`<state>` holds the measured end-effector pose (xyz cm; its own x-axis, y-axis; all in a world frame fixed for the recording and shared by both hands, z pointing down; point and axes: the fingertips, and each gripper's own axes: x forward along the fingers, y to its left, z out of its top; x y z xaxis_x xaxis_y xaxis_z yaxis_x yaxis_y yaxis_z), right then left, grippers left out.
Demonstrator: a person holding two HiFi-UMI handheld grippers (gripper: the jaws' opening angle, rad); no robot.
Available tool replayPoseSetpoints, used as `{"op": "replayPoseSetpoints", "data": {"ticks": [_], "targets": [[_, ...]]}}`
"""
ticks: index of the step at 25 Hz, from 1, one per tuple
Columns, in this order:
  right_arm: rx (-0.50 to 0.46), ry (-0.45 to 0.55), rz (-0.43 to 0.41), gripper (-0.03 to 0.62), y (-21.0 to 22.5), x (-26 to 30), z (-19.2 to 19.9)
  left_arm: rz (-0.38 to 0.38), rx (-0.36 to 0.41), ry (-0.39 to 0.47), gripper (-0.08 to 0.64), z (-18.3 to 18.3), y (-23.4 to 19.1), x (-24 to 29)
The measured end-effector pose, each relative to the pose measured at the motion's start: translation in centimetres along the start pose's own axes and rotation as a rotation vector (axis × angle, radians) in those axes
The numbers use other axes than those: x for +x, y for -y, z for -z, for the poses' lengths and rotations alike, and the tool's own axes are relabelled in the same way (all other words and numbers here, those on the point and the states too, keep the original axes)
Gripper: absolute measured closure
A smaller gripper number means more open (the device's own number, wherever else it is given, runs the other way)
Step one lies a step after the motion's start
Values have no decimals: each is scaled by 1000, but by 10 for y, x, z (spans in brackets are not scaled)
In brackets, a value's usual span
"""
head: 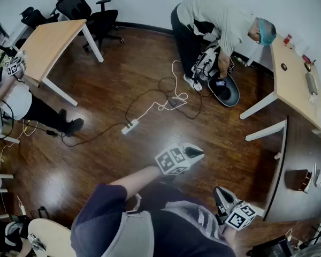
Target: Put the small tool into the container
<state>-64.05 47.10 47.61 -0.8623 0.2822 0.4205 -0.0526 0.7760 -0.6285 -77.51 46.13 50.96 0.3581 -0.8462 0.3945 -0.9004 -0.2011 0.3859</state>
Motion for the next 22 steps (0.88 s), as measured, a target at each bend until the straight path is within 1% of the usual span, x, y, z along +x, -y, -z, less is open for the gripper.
{"op": "replayPoseSetpoints", "data": {"ticks": [3, 6, 9, 11, 12, 14, 15, 16, 18, 19, 21, 22], "targets": [[-7, 21, -23, 592, -5, -3, 0, -19, 10, 16, 563, -4, 13, -6], [-64, 35, -45, 592, -3, -17, 3, -33, 33, 27, 563, -3, 35, 3], [-121, 43, -101, 592, -3, -49, 24, -60, 62, 38, 563, 5, 79, 17], [-144, 60, -113, 592, -8, -73, 37, -59, 85, 55, 563, 2, 114, 23], [-143, 77, -109, 592, -9, -83, 41, -47, 101, 63, 563, -2, 129, 27], [-110, 132, -90, 592, -4, -100, 41, -3, 148, 76, 563, -15, 153, 44], [-89, 162, -84, 592, 5, -111, 39, 20, 167, 88, 563, -25, 165, 58], [-72, 187, -85, 592, 18, -126, 37, 37, 170, 104, 563, -36, 177, 76], [-55, 227, -87, 592, 49, -170, 39, 68, 145, 152, 563, -59, 214, 117], [-47, 250, -73, 592, 64, -199, 44, 97, 135, 171, 563, -69, 240, 140], [-23, 318, -13, 592, 89, -260, 57, 183, 144, 167, 563, -79, 294, 185], [-10, 361, 27, 592, 99, -289, 63, 224, 170, 149, 563, -81, 317, 206]]}}
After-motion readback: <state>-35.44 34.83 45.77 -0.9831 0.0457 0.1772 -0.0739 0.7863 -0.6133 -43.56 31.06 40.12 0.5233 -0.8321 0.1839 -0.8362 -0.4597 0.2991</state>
